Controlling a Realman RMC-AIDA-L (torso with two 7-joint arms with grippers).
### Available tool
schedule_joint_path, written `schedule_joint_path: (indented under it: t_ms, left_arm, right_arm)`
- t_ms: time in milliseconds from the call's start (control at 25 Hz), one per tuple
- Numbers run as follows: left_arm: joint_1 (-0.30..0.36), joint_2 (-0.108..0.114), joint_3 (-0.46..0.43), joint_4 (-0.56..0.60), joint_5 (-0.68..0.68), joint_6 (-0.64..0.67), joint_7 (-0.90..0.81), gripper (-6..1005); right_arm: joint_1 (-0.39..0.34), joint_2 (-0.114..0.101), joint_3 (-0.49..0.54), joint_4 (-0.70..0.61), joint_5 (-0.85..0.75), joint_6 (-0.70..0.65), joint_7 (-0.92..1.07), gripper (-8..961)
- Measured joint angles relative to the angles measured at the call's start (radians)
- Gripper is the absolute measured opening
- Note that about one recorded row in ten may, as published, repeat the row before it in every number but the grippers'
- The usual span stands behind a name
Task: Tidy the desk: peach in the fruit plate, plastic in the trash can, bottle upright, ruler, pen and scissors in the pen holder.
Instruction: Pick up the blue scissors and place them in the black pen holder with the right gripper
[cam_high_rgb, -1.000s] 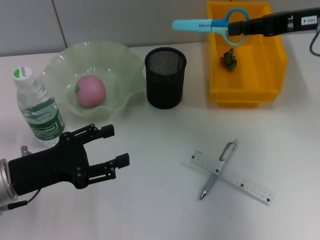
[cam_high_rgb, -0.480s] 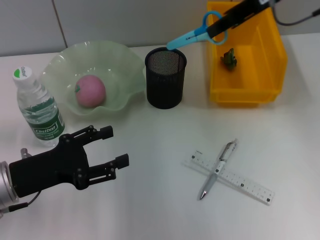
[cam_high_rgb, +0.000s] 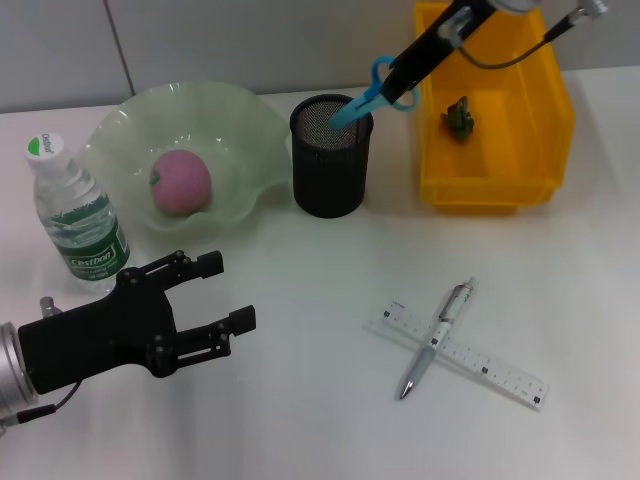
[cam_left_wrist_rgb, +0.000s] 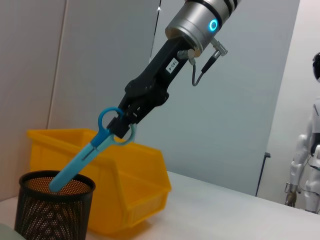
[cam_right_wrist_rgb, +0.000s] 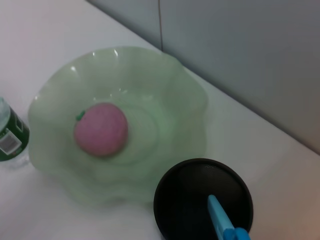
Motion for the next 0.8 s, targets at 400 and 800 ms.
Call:
schedule_joint_path:
  t_ms: [400,800]
  left_arm:
    - [-0.006,-0.006,0.001,-0.002,-0.003,-0.012,0.002,814]
    - [-0.007,-0.006,0.001,-0.001,-0.004,-0.015,0.002,814]
  right_arm:
    - [0.065,0.03,-0.026,0.155,-0.032,0.126,0.0,130]
    - [0.066,0.047,-0.027,0.173,-0.071,0.179,0.043,136]
